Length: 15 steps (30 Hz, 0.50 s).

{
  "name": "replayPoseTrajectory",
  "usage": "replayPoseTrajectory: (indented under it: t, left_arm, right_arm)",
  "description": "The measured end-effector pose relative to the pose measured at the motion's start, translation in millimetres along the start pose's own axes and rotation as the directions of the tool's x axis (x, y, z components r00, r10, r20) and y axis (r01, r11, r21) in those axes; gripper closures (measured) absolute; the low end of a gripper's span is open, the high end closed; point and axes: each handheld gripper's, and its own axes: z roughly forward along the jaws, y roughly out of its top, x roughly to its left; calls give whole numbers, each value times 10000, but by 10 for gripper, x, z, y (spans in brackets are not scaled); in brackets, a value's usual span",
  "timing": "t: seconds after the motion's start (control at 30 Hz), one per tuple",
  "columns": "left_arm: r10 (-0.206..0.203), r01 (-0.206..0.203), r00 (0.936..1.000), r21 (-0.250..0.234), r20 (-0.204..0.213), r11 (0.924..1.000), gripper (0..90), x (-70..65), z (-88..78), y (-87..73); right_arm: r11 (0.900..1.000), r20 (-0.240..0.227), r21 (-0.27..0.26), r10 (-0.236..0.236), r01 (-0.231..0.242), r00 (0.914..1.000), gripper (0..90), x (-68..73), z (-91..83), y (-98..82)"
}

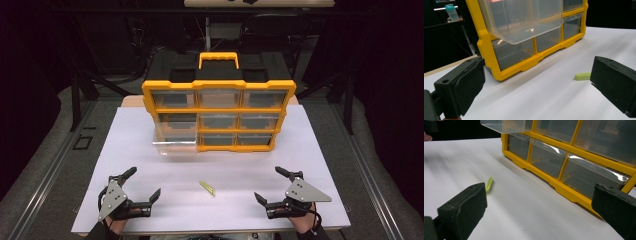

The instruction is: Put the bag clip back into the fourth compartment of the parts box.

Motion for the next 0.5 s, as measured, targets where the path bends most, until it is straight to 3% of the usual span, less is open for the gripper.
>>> replayPoseTrajectory:
  t: [0.5]
  left_arm:
    - [150, -150, 9999, 138, -4, 9998, 0, -9, 10, 5]
  right_arm:
    - [9993, -38, 374, 6, -4, 10000, 0, 42, 133, 15]
